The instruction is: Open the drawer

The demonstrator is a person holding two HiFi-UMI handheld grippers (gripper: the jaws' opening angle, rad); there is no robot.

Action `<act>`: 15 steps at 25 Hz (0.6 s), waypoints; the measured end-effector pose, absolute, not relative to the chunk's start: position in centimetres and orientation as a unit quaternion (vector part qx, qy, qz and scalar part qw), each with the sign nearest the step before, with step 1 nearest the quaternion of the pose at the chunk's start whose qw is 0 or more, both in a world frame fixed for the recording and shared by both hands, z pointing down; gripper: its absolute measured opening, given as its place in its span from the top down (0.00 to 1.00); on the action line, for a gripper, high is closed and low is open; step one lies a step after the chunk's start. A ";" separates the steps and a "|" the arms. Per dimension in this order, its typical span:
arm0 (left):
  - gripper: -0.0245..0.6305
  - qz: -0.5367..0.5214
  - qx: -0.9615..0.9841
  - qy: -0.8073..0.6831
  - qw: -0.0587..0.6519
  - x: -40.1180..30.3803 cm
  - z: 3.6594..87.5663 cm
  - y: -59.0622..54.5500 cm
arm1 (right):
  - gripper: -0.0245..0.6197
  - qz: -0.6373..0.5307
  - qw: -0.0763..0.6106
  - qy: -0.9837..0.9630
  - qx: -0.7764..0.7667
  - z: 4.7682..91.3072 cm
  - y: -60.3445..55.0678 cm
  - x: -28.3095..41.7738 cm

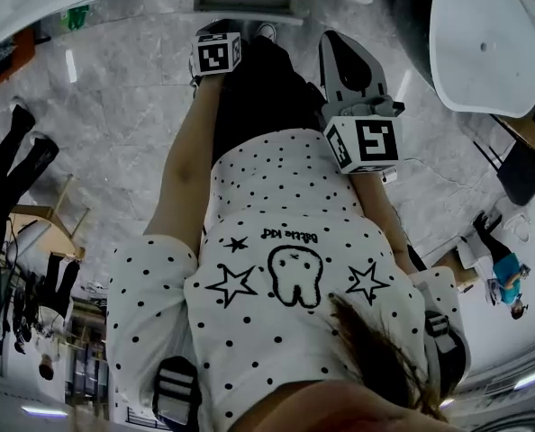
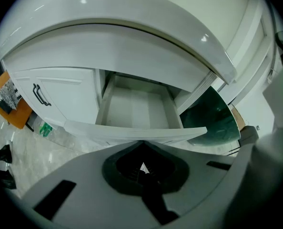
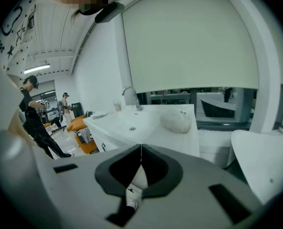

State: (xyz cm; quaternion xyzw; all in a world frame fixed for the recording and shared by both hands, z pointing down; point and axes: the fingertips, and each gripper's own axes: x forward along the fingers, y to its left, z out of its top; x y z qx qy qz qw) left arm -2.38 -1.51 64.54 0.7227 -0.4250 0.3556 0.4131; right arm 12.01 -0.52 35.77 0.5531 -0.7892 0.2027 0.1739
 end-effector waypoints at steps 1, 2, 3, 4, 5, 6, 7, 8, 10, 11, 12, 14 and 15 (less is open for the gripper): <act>0.96 0.357 0.722 -0.424 0.413 -2.4 64.5 -1.5 | 0.94 0.202 0.175 -0.789 0.553 35.7 -0.6 12.1; 0.96 0.358 0.722 -0.424 0.413 -2.4 64.4 -1.5 | 0.94 0.202 0.175 -0.789 0.554 35.7 -0.6 12.1; 0.96 0.360 0.722 -0.424 0.412 -2.5 64.3 -1.5 | 0.94 0.201 0.175 -0.789 0.554 35.5 -0.7 12.1; 0.96 0.361 0.722 -0.425 0.410 -2.6 64.0 -1.6 | 0.94 0.201 0.175 -0.788 0.555 35.4 -0.8 12.2; 0.96 0.359 0.724 -0.427 0.407 -2.7 63.7 -1.7 | 0.94 0.200 0.175 -0.788 0.556 35.3 -0.8 12.2; 0.96 0.353 0.726 -0.431 0.402 -2.8 63.3 -1.9 | 0.94 0.200 0.174 -0.787 0.557 35.2 -0.8 12.2; 0.96 0.344 0.731 -0.437 0.396 -2.9 62.7 -2.3 | 0.94 0.200 0.175 -0.787 0.557 35.2 -0.8 12.2; 0.96 0.333 0.736 -0.442 0.390 -2.9 62.1 -2.8 | 0.94 0.199 0.175 -0.786 0.558 35.2 -0.7 12.2; 0.96 0.317 0.746 -0.446 0.380 -2.5 61.0 -3.6 | 0.94 0.197 0.177 -0.786 0.558 35.2 -0.5 12.2; 0.96 0.313 0.750 -0.446 0.376 -2.3 60.5 -3.9 | 0.94 0.196 0.179 -0.786 0.559 35.3 -0.4 12.1; 0.96 0.310 0.753 -0.446 0.371 -2.0 60.1 -4.2 | 0.94 0.194 0.180 -0.785 0.560 35.2 -0.3 12.1; 0.96 0.296 0.760 -0.451 0.363 -1.7 58.9 -5.0 | 0.94 0.188 0.179 -0.785 0.563 35.0 -0.5 12.1; 0.96 0.285 0.763 -0.456 0.360 -1.6 58.1 -5.3 | 0.94 0.186 0.178 -0.786 0.563 34.8 -0.5 12.2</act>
